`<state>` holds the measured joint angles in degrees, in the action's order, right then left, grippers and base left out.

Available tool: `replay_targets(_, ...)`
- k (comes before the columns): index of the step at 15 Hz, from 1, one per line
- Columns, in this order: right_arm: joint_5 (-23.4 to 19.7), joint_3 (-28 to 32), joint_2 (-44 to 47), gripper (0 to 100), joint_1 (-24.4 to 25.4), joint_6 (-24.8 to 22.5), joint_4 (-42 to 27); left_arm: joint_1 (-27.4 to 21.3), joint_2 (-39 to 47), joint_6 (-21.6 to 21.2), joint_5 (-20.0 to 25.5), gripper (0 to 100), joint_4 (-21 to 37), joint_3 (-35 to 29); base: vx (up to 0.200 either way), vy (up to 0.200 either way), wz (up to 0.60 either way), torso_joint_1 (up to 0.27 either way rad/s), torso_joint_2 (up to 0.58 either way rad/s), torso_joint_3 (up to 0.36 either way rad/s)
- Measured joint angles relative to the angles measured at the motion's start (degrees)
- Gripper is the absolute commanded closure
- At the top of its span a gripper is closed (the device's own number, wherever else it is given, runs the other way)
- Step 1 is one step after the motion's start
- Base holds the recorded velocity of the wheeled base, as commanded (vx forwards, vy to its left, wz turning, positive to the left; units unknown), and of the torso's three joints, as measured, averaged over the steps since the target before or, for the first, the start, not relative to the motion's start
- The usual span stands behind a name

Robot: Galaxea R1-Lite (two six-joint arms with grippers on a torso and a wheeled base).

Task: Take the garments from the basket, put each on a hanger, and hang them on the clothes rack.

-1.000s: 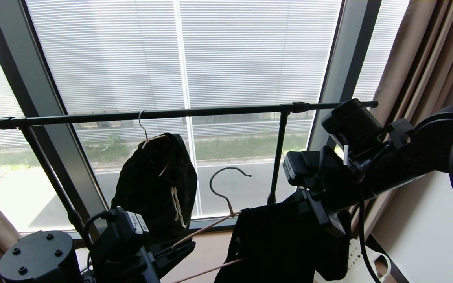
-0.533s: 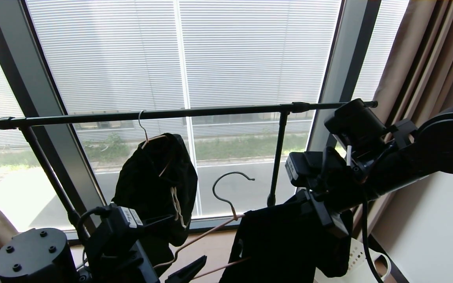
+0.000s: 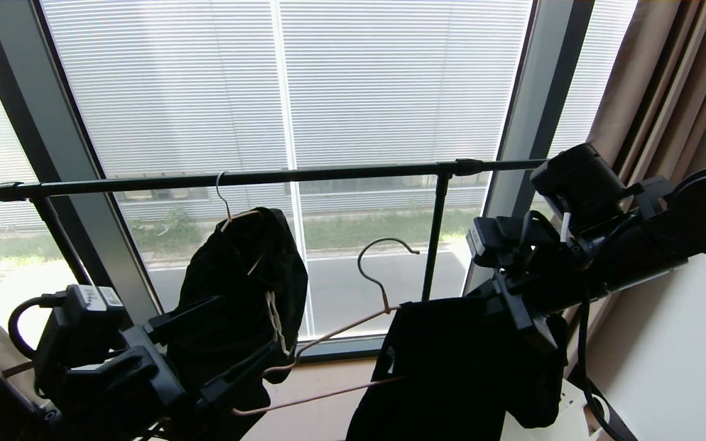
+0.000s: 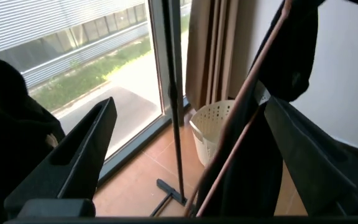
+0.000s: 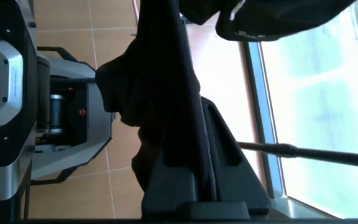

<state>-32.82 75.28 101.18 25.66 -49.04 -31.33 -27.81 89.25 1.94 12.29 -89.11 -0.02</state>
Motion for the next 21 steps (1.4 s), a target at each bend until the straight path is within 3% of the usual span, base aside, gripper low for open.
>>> replay_targets(2, -1.6, -0.5, -0.9, 100, -1.0, 0.0, 0.0, 5.2, -0.3, 3.8, 2.0, 0, 0.1, 0.0, 0.000, 0.000, 0.00, 0.000, 0.00, 0.000)
replay_targets(6, -6.7, -1.2, -3.5, 100, -2.4, 0.0, -0.2, 14.6, 3.9, 5.7, 10.0, 0, 0.0, -1.0, 0.000, 0.000, 0.00, 0.000, 0.00, 0.000)
replay_targets(9, -10.1, -1.9, -5.8, 100, -3.5, 0.0, -0.2, 17.7, 10.0, 5.9, 10.7, 0, -0.1, -4.0, 0.000, 0.000, 0.00, 0.000, 0.00, 0.000)
replay_targets(12, -14.0, -2.0, -7.0, 100, -4.4, 0.1, 0.0, 18.3, 14.7, 6.2, 12.0, 0, -0.6, -6.1, 0.000, 0.000, 0.00, 0.000, 0.00, 0.000)
replay_targets(16, -15.3, -0.9, -7.2, 100, -5.1, 0.8, 0.5, 17.3, 18.0, 5.7, 18.1, 0, -0.9, -5.5, 0.000, 0.000, 0.00, 0.000, 0.00, 0.000)
replay_targets(21, -16.0, 1.2, -6.2, 100, -5.1, 1.3, 0.9, 10.0, 20.0, 5.4, 19.2, 0, -0.8, -4.9, 0.000, 0.000, 0.00, 0.000, 0.00, 0.000)
